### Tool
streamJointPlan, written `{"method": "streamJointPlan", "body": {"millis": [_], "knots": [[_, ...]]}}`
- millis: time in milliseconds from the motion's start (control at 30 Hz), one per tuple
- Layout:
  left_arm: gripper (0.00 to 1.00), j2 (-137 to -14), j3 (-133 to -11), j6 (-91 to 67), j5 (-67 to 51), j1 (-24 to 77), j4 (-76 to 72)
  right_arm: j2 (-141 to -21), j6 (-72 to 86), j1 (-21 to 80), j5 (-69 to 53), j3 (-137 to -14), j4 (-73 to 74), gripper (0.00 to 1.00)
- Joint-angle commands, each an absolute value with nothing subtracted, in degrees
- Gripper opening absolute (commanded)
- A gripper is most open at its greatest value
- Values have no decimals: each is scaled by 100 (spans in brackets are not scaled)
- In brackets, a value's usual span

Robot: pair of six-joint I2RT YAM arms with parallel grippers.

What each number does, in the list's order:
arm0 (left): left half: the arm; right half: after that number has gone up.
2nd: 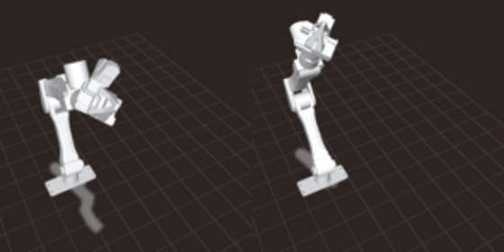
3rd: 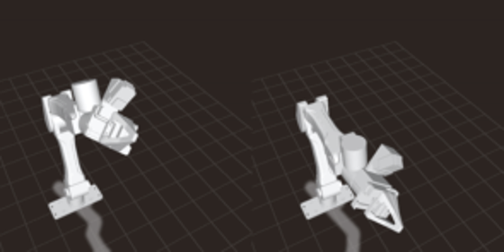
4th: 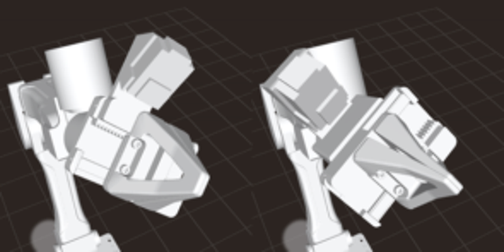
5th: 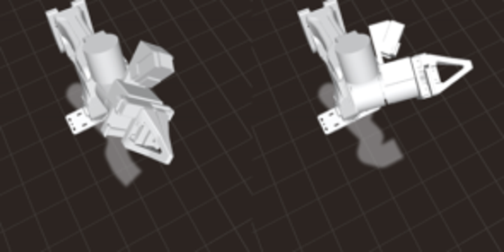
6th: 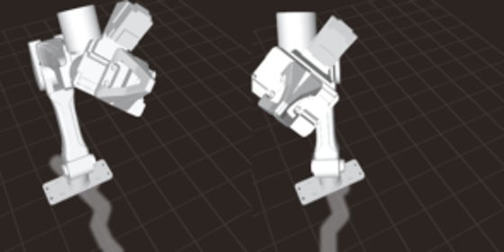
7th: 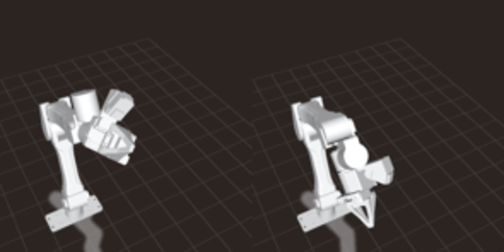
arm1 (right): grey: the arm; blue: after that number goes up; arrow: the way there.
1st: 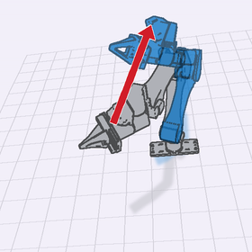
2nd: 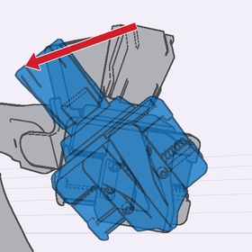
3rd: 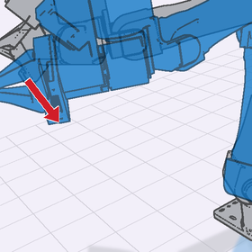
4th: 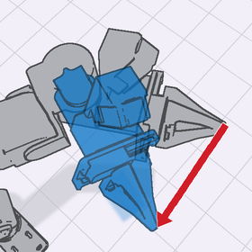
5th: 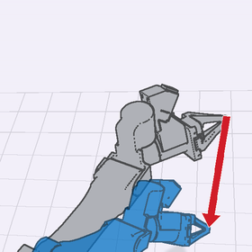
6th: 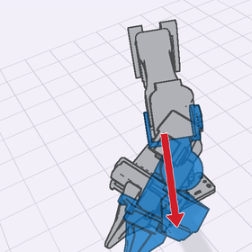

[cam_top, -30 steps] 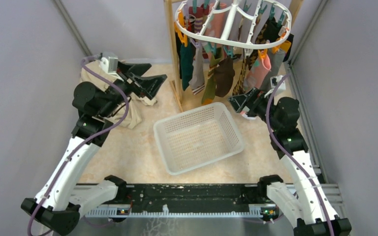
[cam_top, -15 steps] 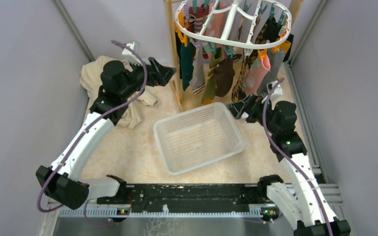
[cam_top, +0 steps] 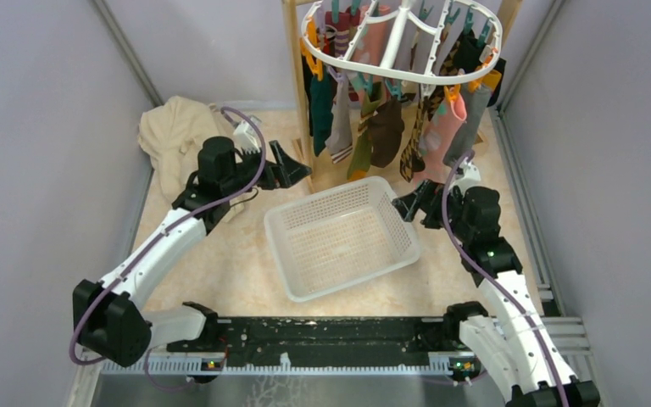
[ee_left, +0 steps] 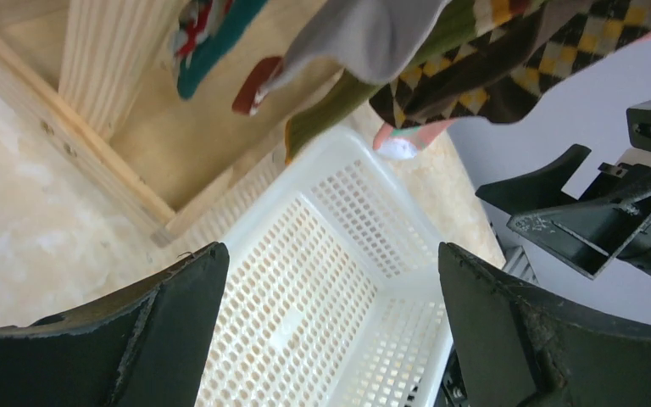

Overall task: Remove the socks clipped to the hanger
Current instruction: Move the clothesline to the center of the board.

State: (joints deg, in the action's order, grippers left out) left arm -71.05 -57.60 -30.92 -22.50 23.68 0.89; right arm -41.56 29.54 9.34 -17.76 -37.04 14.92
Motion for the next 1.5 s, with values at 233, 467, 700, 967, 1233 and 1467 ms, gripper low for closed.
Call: {"method": "streamJointPlan", "body": {"millis": [233,467,700,967,1233,1467], "knots": [[99,-7028,-5591,-3187,-2652,2355,-178,-3593,2731,905,-1295,-4185,2175,98],[94,-7696,-6182,-3119,-2152,2424,-96,-3351,2904,905,-962,-4526,2512,89],[44,-8109,-6252,-3037,-1401,2435,278,-3103,2821,907,-909,-4608,2696,68],[29,-8686,-6221,-3092,-1104,2462,88,-3073,2834,905,-1007,-4392,2639,65],[29,-9512,-6445,-3344,-997,2554,-501,-3024,2920,905,-1002,-4181,2558,65],[48,-10386,-6704,-4123,-1143,2557,-1105,-3042,2986,907,-1027,-4046,2465,66]]}}
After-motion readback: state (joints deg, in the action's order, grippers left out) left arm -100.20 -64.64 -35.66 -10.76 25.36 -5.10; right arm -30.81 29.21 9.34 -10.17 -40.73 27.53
